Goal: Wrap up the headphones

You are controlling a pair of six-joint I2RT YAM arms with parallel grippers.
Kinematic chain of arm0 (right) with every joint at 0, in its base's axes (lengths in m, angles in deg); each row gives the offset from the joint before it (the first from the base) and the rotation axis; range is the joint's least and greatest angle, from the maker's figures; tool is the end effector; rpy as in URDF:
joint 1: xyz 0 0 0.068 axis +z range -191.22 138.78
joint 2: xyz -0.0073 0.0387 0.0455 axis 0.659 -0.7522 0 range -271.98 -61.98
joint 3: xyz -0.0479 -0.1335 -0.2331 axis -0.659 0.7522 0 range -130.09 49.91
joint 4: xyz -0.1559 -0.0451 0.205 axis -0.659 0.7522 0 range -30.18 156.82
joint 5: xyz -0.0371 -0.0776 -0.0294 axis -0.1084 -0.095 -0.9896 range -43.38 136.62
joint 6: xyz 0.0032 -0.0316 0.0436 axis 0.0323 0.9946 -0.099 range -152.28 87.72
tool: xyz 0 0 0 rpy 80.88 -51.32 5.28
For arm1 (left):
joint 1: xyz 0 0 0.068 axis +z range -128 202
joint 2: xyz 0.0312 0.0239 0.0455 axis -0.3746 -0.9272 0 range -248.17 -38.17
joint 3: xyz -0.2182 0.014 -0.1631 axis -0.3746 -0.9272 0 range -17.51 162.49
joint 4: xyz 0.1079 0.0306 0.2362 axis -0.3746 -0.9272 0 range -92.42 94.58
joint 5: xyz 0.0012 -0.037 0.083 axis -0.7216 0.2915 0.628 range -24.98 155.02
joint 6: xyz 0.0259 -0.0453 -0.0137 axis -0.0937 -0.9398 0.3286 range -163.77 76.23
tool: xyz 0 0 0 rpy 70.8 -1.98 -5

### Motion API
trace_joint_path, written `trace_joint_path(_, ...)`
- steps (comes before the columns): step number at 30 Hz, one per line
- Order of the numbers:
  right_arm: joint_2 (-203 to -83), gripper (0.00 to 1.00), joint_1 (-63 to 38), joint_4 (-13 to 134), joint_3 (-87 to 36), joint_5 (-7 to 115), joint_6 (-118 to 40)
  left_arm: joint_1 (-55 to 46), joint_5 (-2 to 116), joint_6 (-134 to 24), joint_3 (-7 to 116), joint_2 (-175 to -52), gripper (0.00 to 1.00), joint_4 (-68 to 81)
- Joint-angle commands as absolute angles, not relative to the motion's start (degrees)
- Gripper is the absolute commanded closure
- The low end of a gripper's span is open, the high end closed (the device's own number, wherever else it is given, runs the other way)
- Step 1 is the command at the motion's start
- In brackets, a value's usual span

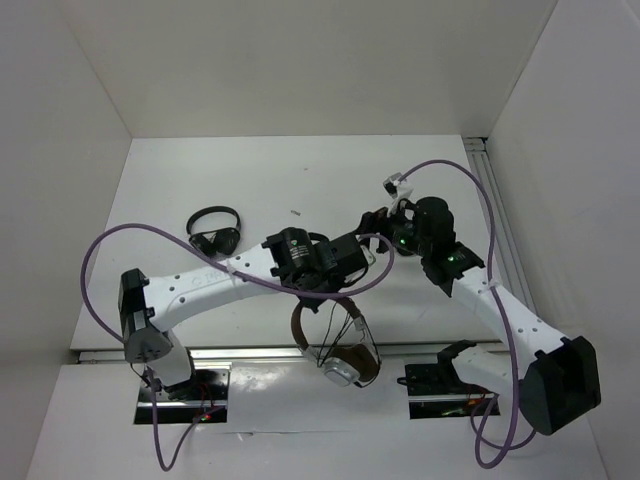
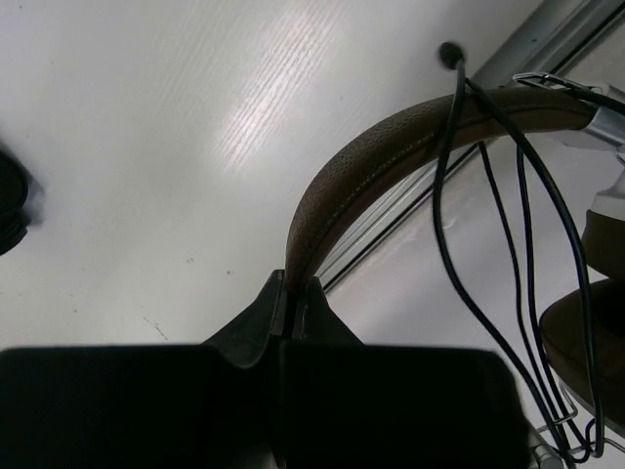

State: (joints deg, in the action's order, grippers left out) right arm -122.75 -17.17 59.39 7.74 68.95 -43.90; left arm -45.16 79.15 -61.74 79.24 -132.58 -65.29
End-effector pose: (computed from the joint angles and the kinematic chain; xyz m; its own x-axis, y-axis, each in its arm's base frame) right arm 0.2173 0.1118 0.2892 -0.4212 0.0160 -0.9068 -0.6349 0.7088 0.3074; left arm 0.1339 -0.2953 0.3463 -0.6057 0.6675 -0.4331 0.7050 0.7025 0.0967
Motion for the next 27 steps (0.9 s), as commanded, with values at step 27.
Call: trace_joint_path(27,-112.5,0.0,-19.7,69.1,1.0,48.4,-50.6,-14.9,79.2,-70.7,72.8,-134.7,1.0,-44.0)
